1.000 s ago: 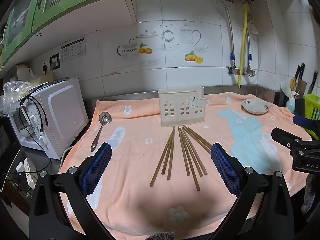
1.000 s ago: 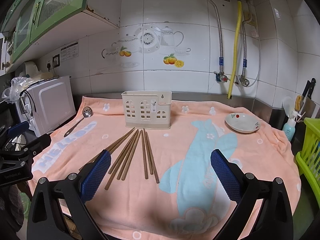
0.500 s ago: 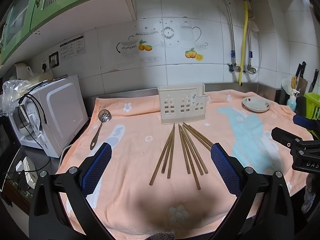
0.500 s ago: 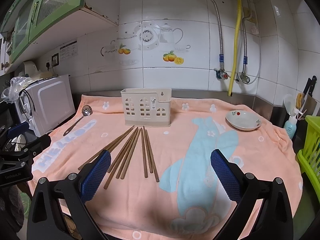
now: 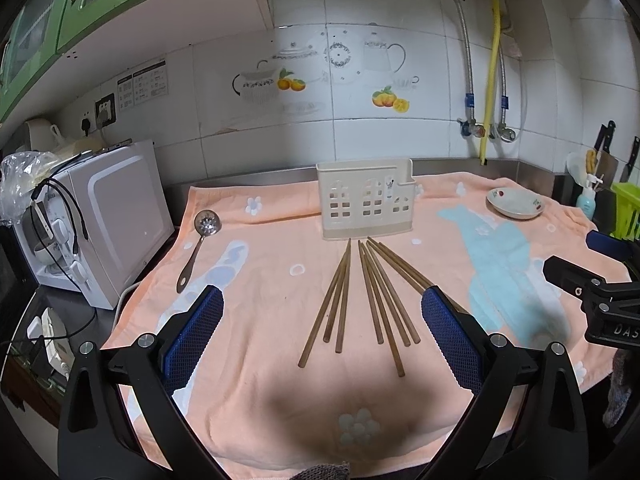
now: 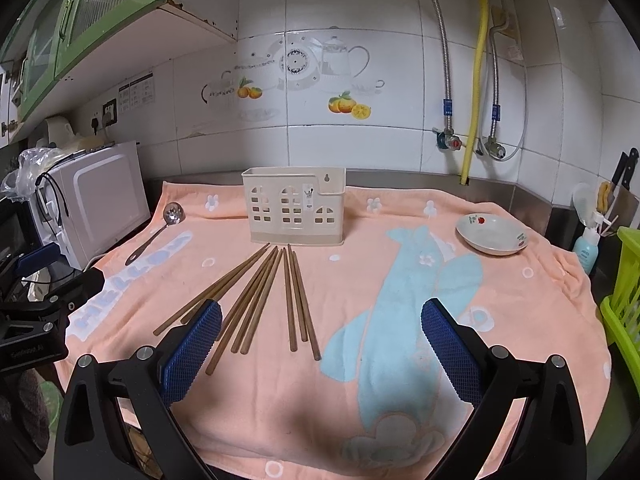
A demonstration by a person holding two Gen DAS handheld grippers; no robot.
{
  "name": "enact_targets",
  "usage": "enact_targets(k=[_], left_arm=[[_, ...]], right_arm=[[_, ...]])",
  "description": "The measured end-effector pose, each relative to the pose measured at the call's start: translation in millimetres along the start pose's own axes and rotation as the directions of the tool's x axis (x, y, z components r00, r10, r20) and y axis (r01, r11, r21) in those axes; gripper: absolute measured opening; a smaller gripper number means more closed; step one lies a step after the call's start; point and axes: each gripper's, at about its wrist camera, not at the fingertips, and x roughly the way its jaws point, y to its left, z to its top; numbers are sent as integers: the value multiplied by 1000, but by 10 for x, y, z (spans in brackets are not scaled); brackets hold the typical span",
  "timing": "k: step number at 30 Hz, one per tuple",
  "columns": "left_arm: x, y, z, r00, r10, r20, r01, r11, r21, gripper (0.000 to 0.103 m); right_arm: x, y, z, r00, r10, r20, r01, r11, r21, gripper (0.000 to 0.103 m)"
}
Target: Organize utensils
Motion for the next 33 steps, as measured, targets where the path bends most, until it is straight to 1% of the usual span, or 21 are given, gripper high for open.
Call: enact_targets(k=[33], left_arm=[[297,34,-34,998,12,-67,-13,1000,-12,98]], right_arm=[[333,50,-24,997,7,-71,-7,1000,-4,97]])
